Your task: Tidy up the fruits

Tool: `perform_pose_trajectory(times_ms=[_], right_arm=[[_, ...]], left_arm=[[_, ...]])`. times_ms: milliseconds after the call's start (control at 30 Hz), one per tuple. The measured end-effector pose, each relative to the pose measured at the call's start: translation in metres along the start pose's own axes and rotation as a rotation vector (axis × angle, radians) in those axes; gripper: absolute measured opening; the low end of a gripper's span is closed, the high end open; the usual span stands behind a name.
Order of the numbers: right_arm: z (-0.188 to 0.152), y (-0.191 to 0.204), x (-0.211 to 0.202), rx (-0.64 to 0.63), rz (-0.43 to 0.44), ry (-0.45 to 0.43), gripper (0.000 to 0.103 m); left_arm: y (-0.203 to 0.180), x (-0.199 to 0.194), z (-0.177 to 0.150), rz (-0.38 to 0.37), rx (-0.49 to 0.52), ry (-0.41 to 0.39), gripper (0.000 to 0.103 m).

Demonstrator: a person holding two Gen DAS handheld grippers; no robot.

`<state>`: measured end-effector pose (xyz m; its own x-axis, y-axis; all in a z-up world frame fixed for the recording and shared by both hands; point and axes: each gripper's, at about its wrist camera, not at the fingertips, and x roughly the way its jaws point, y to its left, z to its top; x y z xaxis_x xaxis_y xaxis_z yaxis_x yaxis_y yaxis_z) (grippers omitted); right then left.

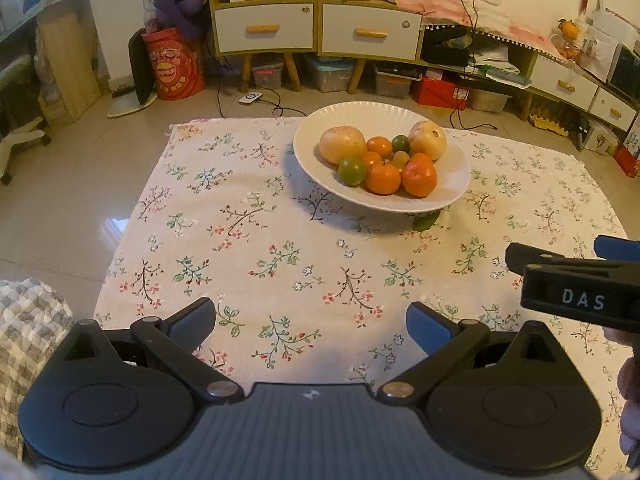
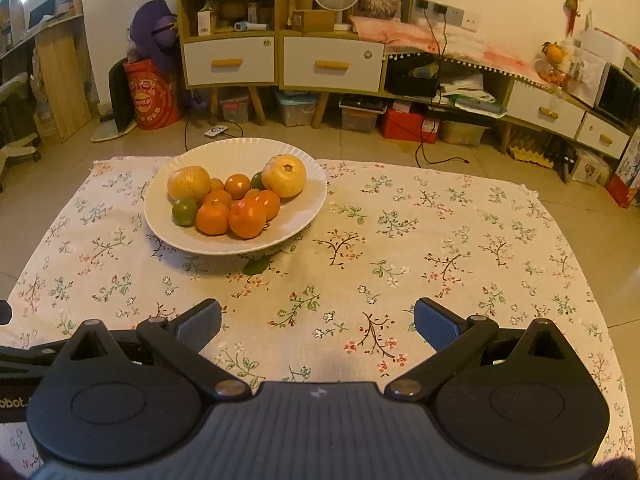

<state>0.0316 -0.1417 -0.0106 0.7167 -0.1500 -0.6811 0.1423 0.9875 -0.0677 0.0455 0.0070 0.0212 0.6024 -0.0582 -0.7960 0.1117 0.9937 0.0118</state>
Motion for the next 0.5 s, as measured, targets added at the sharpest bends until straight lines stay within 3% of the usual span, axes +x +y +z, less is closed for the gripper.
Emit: perform_pose_trajectory(times_ms=[500], right_arm=[[0.0002, 0.0036, -0.0034, -0.006, -0.004, -0.007, 0.103]], left_arm=[[0.0024, -0.0067, 0.0007, -0.003, -0.008, -0.008, 0.088]])
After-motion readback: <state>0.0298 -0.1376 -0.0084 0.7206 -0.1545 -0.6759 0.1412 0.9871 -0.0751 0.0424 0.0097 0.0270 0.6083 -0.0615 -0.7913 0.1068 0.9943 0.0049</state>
